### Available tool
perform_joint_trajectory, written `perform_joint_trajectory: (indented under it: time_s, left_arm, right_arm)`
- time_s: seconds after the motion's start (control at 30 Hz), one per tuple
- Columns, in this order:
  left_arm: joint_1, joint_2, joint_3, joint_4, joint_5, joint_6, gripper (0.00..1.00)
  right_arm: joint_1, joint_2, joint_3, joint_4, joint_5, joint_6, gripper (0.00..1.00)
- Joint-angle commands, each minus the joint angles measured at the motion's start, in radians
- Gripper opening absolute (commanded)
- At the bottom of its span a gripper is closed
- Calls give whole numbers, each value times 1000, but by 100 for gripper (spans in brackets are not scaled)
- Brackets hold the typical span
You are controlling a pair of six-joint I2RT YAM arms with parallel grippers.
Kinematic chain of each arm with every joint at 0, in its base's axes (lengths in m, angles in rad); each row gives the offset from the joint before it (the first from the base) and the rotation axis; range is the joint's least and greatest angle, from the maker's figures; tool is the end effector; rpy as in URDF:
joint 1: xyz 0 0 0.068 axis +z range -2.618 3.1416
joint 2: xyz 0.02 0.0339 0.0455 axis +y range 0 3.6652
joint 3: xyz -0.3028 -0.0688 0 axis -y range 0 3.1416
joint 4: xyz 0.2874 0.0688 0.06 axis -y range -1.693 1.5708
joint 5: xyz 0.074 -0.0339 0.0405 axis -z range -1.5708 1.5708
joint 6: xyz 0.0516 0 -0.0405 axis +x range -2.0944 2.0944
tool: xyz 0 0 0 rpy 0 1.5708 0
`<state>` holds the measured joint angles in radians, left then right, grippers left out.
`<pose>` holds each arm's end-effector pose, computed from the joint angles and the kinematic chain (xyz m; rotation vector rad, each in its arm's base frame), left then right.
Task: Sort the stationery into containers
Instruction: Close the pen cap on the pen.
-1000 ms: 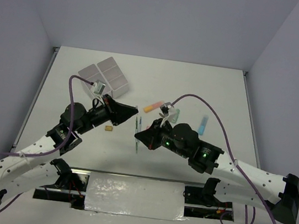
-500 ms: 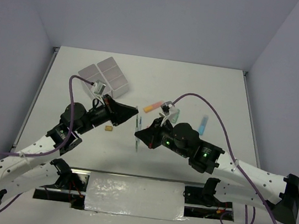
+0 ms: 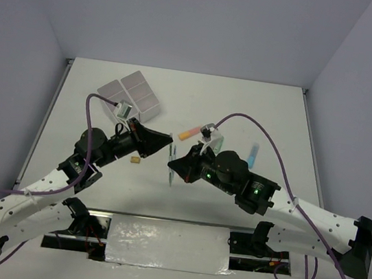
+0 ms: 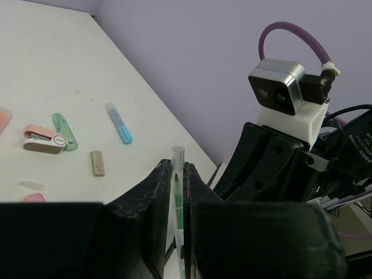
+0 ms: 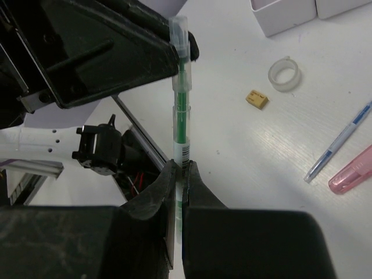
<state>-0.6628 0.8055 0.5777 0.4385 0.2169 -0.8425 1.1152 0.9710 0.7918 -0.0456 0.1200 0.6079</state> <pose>0.1708 -0.1474 0.3514 0.0665 1.5124 -1.3873 0.1220 0.2349 0.3433 -0.3965 1.8993 1.0965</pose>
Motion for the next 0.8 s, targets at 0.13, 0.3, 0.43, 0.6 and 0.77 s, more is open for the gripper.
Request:
perform_joint_trajectory:
  time_s: [0.13,0.3,0.43,0.6,0.77]
  left_arm:
    - [-4,-12,19,26,18,-4,0]
    - [-3,-17,36,-15,25,-3,0]
    - [-3,-20,39,-32,33,-4,0]
    - [-4,-20,21,-27,47,-12,0]
    - [-3,-26,30,-41,52,5,5]
  right_arm:
    - [8,20,84,43,14,-45,0]
    - [8,12,83,73,56,-86,0]
    - [8,2,75,104,110,-140,0]
    - [5,3,92,170,156,-192,0]
    - [6,40,161,156,121,-259,0]
